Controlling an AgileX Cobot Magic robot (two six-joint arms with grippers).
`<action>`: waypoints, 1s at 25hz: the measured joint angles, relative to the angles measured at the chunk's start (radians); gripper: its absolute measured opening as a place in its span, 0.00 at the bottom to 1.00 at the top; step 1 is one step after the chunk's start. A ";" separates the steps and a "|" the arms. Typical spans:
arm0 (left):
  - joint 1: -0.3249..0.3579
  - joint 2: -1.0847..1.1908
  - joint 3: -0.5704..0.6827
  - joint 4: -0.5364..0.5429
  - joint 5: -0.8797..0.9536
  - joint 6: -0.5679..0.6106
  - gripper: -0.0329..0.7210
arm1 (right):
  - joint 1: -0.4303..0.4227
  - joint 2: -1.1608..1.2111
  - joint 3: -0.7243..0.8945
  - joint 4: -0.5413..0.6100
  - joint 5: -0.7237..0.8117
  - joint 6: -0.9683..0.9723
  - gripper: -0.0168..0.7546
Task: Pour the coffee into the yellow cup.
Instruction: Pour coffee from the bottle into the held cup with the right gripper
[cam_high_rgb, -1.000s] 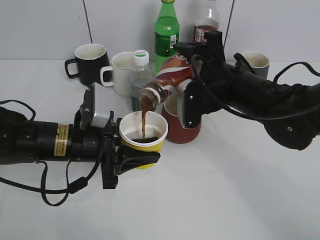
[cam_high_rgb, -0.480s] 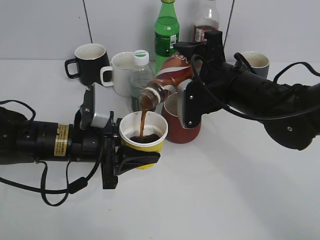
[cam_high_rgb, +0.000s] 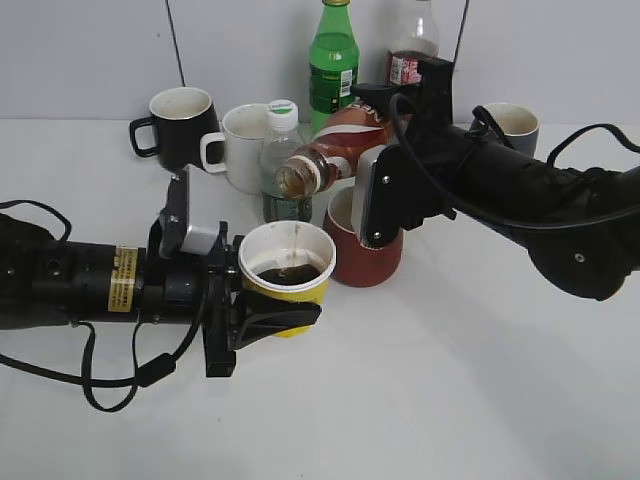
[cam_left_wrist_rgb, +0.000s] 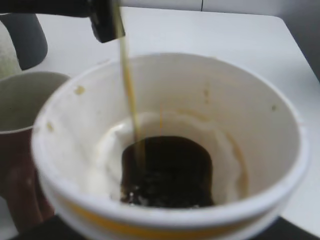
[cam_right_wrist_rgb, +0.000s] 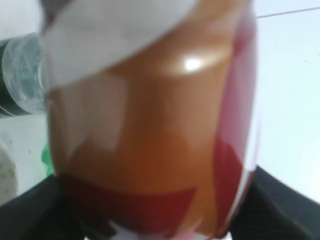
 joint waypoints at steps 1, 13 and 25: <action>0.000 0.000 0.000 0.000 0.000 0.000 0.51 | 0.000 0.000 0.000 0.000 0.000 0.021 0.69; 0.010 0.000 0.000 -0.230 -0.043 0.000 0.51 | 0.000 0.000 0.000 0.051 0.000 0.545 0.69; 0.187 0.000 0.000 -0.271 0.045 0.000 0.51 | -0.033 0.000 0.159 0.282 -0.102 1.110 0.69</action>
